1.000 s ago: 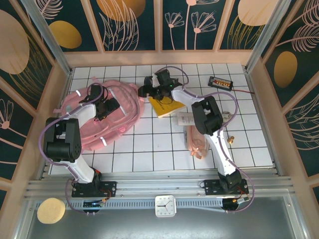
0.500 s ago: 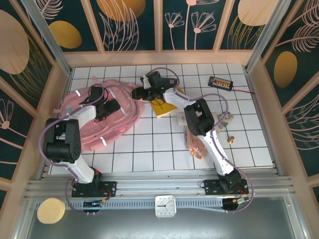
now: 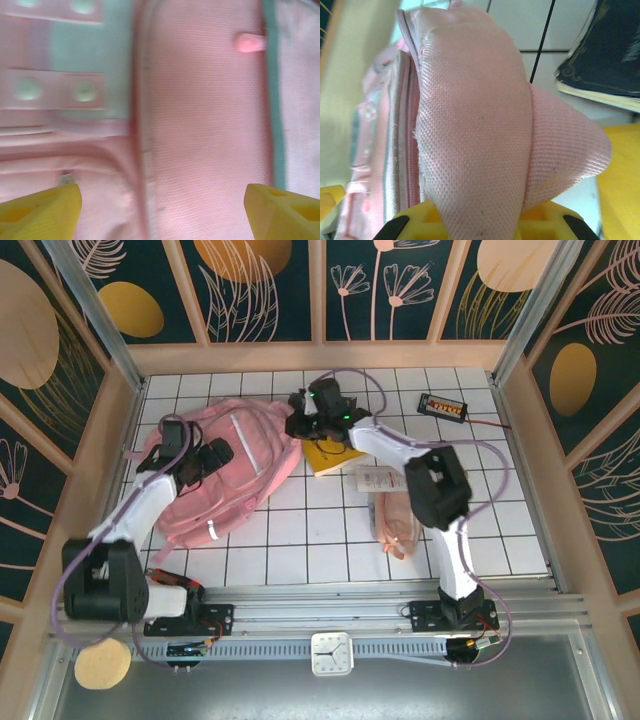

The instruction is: Pack books, pencil case, and school supplies into a backpack

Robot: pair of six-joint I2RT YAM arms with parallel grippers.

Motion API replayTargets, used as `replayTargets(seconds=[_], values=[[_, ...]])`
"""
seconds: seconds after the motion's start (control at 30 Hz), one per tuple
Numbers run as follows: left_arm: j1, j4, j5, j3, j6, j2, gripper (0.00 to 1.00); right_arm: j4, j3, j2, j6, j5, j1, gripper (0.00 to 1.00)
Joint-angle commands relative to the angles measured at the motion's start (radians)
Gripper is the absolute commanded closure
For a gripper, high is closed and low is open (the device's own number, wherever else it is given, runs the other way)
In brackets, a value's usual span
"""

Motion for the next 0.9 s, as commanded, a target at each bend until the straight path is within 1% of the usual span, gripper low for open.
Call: replayTargets(seconds=[0.0,0.07,0.13,0.2,0.3,0.4,0.53,0.6,0.67,0.77,0.8,0.87], values=[[-0.001,-0.089,0.049,-0.087,-0.09,-0.14,0.13,0.131,-0.137,-0.226,0.104,0.127,-0.076,1.0],[0.0,-0.107,0.074,-0.127,-0.132,-0.212,0.02,0.124,-0.234,-0.334,0.155,0.193,-0.077,1.0],[0.0,-0.118,0.105,-0.163,-0.173,-0.268,0.01,0.113,-0.336,-0.428,0.215,0.236,-0.077,1.0],[-0.001,-0.138,0.128,-0.203,-0.207,-0.309,0.01,0.092,-0.441,-0.51,0.284,0.239,-0.051,1.0],[-0.004,-0.152,0.17,-0.284,-0.264,-0.377,0.01,0.067,-0.562,-0.584,0.348,0.244,0.007,1.0],[-0.014,-0.157,0.215,-0.372,-0.328,-0.453,0.01,0.071,-0.632,-0.629,0.38,0.279,0.046,1.0],[-0.054,-0.156,0.257,-0.439,-0.407,-0.507,0.01,0.062,-0.577,-0.62,0.377,0.295,0.054,1.0],[-0.093,-0.123,0.274,-0.472,-0.465,-0.516,0.01,0.05,-0.528,-0.601,0.373,0.289,0.057,1.0],[-0.127,-0.042,0.289,-0.525,-0.543,-0.514,0.01,0.039,-0.498,-0.581,0.378,0.271,0.064,1.0],[-0.133,0.133,0.318,-0.591,-0.647,-0.47,0.01,0.022,-0.48,-0.558,0.383,0.246,0.08,1.0],[-0.137,0.177,0.324,-0.59,-0.661,-0.445,0.01,0.008,-0.476,-0.554,0.379,0.245,0.083,1.0],[-0.139,0.183,0.297,-0.543,-0.629,-0.399,0.01,-0.011,-0.477,-0.546,0.365,0.226,0.077,1.0]])
